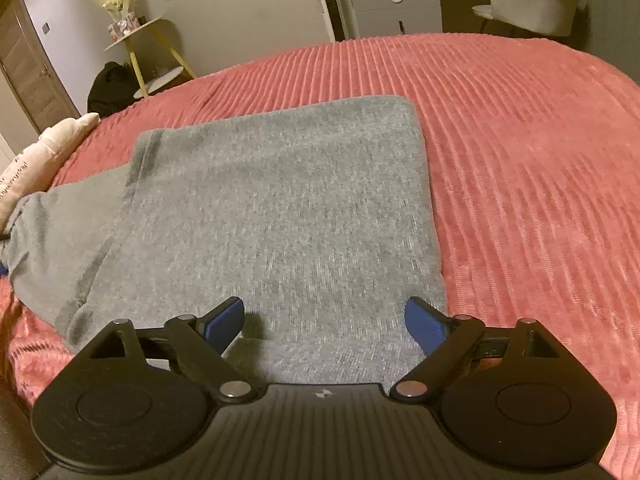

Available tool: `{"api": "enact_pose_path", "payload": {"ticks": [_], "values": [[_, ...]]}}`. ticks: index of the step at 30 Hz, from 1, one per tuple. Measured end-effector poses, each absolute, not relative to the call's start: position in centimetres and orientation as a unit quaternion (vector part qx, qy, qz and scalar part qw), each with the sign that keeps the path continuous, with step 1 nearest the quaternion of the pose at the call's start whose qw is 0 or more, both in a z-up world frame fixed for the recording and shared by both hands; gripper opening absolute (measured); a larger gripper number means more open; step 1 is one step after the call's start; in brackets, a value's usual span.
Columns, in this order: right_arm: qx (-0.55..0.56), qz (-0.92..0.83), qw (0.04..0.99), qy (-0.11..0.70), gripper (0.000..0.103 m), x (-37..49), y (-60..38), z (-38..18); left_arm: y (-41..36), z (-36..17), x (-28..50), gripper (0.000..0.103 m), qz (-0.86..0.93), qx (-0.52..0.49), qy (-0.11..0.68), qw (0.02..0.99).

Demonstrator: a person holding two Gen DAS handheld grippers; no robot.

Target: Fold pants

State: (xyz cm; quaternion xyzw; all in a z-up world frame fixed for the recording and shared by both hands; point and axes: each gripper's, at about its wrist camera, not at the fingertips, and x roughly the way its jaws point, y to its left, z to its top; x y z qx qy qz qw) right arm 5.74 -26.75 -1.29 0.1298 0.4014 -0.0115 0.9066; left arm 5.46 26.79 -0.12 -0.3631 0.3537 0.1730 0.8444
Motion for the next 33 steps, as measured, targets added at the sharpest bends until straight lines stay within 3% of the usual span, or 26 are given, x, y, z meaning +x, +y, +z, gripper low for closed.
{"api": "enact_pose_path", "payload": {"ticks": [11,13,14,16,19,26,33], "values": [[0.127,-0.007,0.906,0.403,0.094,5.8,-26.6,-1.2,30.4,-4.2,7.4,0.069,0.142,-0.475,0.326,0.804],[0.123,-0.008,0.906,0.404,0.094,5.9,-26.5,-1.2,30.6,-4.1,7.5,0.042,0.148,-0.48,0.326,0.801],[0.123,-0.009,0.907,0.403,0.094,5.9,-26.4,-1.2,30.3,-3.9,7.1,0.037,0.149,-0.471,0.327,0.806],[0.126,-0.01,0.908,0.398,0.094,5.7,-26.5,-1.1,29.3,-2.9,7.3,0.026,0.147,-0.429,0.322,0.831],[0.146,-0.016,0.912,0.384,0.094,5.2,-27.1,-0.9,26.5,0.0,7.1,0.022,0.141,-0.339,0.295,0.882],[0.174,-0.085,0.923,0.333,0.094,3.0,-28.2,0.7,18.3,7.4,6.0,0.02,0.055,-0.163,0.23,0.958],[0.21,-0.066,0.943,0.249,0.094,0.9,-27.2,3.1,9.4,9.7,4.4,0.019,-0.065,-0.057,0.212,0.973]]}}
